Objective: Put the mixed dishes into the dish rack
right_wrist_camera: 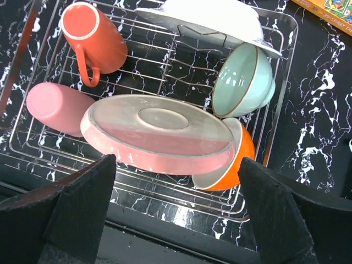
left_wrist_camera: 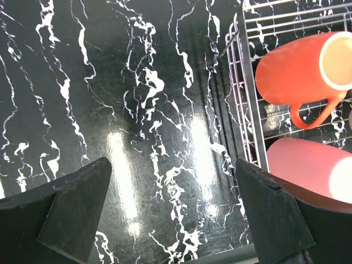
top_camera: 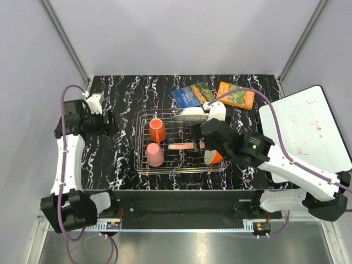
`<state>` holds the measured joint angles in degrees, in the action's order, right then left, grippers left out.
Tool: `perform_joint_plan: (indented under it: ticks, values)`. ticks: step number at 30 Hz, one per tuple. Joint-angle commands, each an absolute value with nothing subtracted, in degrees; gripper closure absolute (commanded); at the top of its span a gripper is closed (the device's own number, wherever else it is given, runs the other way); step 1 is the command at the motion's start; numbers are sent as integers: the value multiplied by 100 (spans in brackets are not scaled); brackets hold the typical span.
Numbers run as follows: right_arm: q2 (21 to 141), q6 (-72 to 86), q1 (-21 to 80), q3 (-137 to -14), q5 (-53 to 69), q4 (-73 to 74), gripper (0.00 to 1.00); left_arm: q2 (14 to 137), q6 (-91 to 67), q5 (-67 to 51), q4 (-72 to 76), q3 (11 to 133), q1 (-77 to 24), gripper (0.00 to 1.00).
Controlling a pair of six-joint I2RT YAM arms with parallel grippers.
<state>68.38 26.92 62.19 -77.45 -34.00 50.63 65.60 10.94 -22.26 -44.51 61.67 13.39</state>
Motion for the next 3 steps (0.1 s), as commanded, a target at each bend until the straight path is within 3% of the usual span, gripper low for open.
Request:
perform_joint_plan:
  ticks: [1, 3]
  values:
    - [6434, 2874, 6223, -7769, -3761, 4833, 0, 6495, 1143, -2355, -4412, 6161, 1310, 1]
    - [6469, 2830, 6231, -7805, -3962, 4878, 0, 6495, 1134, -2382, -4395, 6170, 1301, 1]
